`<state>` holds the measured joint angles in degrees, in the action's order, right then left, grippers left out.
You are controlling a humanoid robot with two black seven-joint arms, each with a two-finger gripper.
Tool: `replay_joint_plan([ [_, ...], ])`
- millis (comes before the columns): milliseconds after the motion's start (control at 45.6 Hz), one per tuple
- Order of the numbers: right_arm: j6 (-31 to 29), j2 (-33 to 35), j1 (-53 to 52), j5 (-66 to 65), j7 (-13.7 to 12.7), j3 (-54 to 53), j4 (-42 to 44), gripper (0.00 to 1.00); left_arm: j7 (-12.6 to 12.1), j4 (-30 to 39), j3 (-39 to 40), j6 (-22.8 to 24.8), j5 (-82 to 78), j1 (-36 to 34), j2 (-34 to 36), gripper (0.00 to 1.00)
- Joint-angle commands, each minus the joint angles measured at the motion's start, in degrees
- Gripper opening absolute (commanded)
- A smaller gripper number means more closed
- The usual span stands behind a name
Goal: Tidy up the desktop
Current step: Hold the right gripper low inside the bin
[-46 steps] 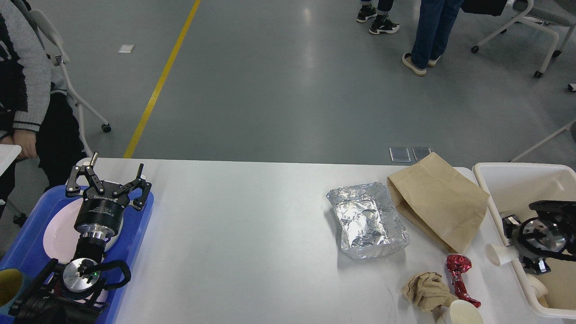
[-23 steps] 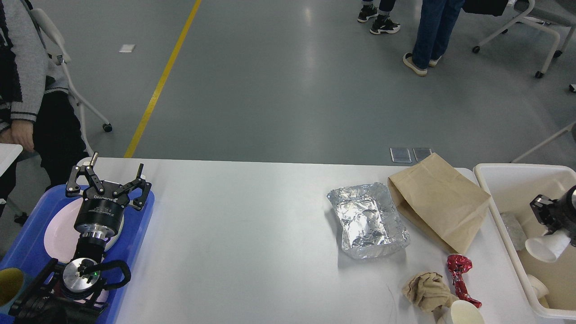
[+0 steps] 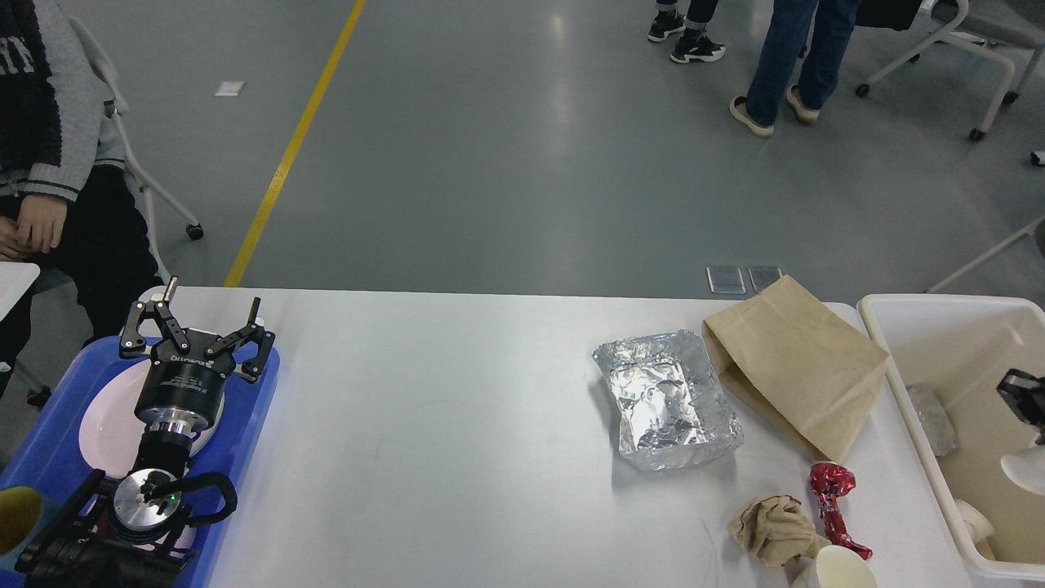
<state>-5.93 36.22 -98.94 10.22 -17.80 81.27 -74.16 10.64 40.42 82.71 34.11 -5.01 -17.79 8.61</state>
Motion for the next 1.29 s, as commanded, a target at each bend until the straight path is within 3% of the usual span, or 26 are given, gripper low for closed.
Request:
replay_joint_plan([
  [0,5.13,0.17,11.38,-0.11,0.04,-6.99,7.97,0.00,-0.01,0.01,0.00,-0.01,0.00,-0.05,0.00,0.96],
  [153,8.74,-0.71,24.83,0.06,0.04,-12.53,21.67,0.00,-0.01,0.01,0.00,-0.01,0.00,-0.05,0.00,0.96],
  [526,9.09,-12.13,55.78,0.59,0.04,-24.14,58.85,0.00,-0.01,-0.07,0.00,-0.01,0.00,-0.05,0.00,0.96],
  [680,10.76,-14.68,61.84,0.50,0.04,-24.49,63.70,0.00,-0.01,-0.07,0.00,-0.01,0.00,0.04,0.00,0.96],
  [986,12.26,-16.18,63.26,0.50,0.04,-24.58,64.23,0.00,-0.01,-0.07,0.00,-0.01,0.00,-0.05,0.00,0.96],
  [1008,12.43,-16.18,63.17,0.50,0.04,-24.58,64.23,0.10,-0.01,0.01,0.00,-0.01,0.00,-0.05,0.00,0.96],
  [1052,13.13,-16.27,63.08,0.50,0.04,-24.67,64.23,0.40,-0.01,-0.07,0.00,-0.01,0.00,-0.05,0.00,0.96],
  [1074,14.53,-16.53,63.08,0.41,0.04,-24.58,64.32,0.66,-0.01,-0.07,0.00,-0.01,0.00,-0.05,0.00,0.96],
  [1118,16.47,-17.06,63.08,0.41,0.04,-24.58,64.32,0.88,-0.01,0.01,0.00,-0.01,0.00,-0.05,0.00,0.96],
  [1162,18.05,-17.50,62.99,0.41,0.04,-24.58,64.23,0.99,-0.01,-0.07,0.00,-0.01,0.00,-0.05,0.00,0.96],
  [1271,19.11,-17.67,62.73,0.41,0.04,-24.67,64.14,0.99,-0.01,-0.07,0.00,-0.01,0.00,-0.05,0.00,0.96],
])
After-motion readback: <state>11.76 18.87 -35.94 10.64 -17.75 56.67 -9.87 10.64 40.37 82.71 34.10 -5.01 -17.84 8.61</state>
